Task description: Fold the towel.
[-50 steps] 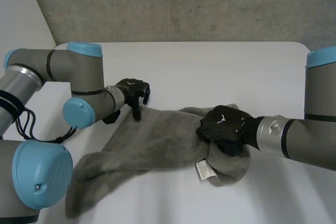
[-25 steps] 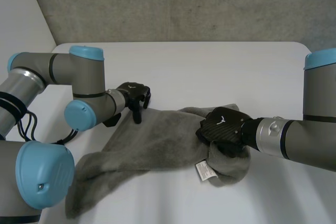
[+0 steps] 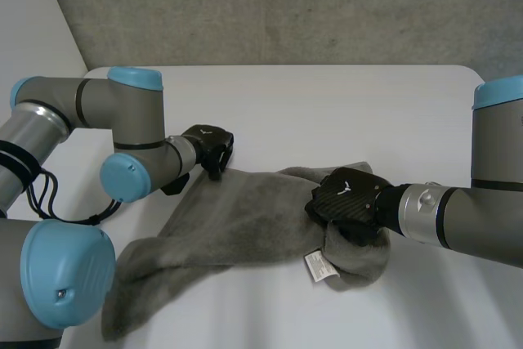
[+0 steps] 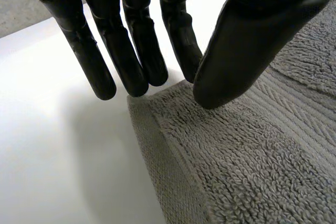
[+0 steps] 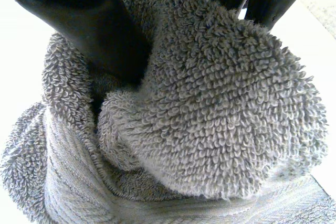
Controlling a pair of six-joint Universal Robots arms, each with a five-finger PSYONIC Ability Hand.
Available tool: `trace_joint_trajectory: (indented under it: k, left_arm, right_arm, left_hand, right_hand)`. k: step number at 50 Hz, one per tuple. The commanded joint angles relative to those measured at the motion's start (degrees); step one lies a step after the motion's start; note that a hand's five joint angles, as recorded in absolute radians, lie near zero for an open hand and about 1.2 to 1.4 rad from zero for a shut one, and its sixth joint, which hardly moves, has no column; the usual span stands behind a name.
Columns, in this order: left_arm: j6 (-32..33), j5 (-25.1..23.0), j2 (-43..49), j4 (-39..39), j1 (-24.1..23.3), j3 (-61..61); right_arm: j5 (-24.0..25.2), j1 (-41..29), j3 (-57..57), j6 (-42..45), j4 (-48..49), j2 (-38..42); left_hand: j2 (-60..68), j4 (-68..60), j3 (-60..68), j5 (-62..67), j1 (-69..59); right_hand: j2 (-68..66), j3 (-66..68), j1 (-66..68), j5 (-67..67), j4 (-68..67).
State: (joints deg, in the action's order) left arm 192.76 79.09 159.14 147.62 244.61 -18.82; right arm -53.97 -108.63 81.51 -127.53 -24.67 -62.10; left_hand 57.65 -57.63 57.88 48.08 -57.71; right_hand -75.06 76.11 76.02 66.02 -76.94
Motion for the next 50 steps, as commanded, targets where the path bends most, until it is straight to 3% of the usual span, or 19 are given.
trace_joint_trajectory:
  k: [1,2,3,17,31,41,50]
  left_arm:
    - [-0.02,0.1,-1.11,-0.14,-0.36,-0.26]
    - [0.07,0.1,-1.46,-0.14,-0.45,-0.78]
    - [0.07,0.1,-1.9,0.12,-0.45,-1.39]
    - [0.51,3.08,-0.76,0.3,-0.45,-2.54]
    - [0.68,3.08,-0.15,0.3,-0.45,-2.37]
    - [0.6,2.91,-0.59,0.21,-0.45,-2.63]
    - [0.6,3.08,-0.67,0.21,-0.54,-2.81]
  right_arm:
    - [-0.08,0.0,-0.03,0.0,-0.03,-0.04]
    - [-0.08,0.0,-0.03,0.0,-0.03,-0.04]
    - [-0.08,0.0,0.06,0.0,-0.03,-0.04]
    - [-0.08,-0.09,0.32,0.26,-0.03,0.05]
    - [-1.22,-0.09,0.67,2.2,-0.03,0.14]
    - [-1.22,-0.09,0.76,2.37,-0.03,0.14]
    - [-1.22,-0.09,0.85,2.37,-0.03,0.14]
  left_hand:
    - [-21.86,21.85,-22.1,-22.29,21.93]
    - [-36.85,36.84,-37.09,-37.28,36.92]
    - [-42.33,42.32,-42.57,-42.76,42.4]
    - [-44.91,44.9,-45.14,-45.34,44.97]
    - [-34.82,34.8,-35.05,-35.25,34.88]
    - [-14.66,14.65,-14.89,-15.09,14.72]
    - [-10.6,10.58,-10.83,-11.02,10.66]
  right_hand:
    - [-4.94,3.89,3.98,3.98,-3.06]
    - [-4.94,3.89,3.98,3.98,-3.06]
    - [-4.94,3.89,3.98,3.98,-3.06]
    - [-4.94,3.89,3.98,3.98,-3.06]
    - [-4.94,3.89,3.98,3.98,-3.06]
    - [-4.94,3.89,3.98,3.98,-3.06]
    - [-4.94,3.89,3.98,3.98,-3.06]
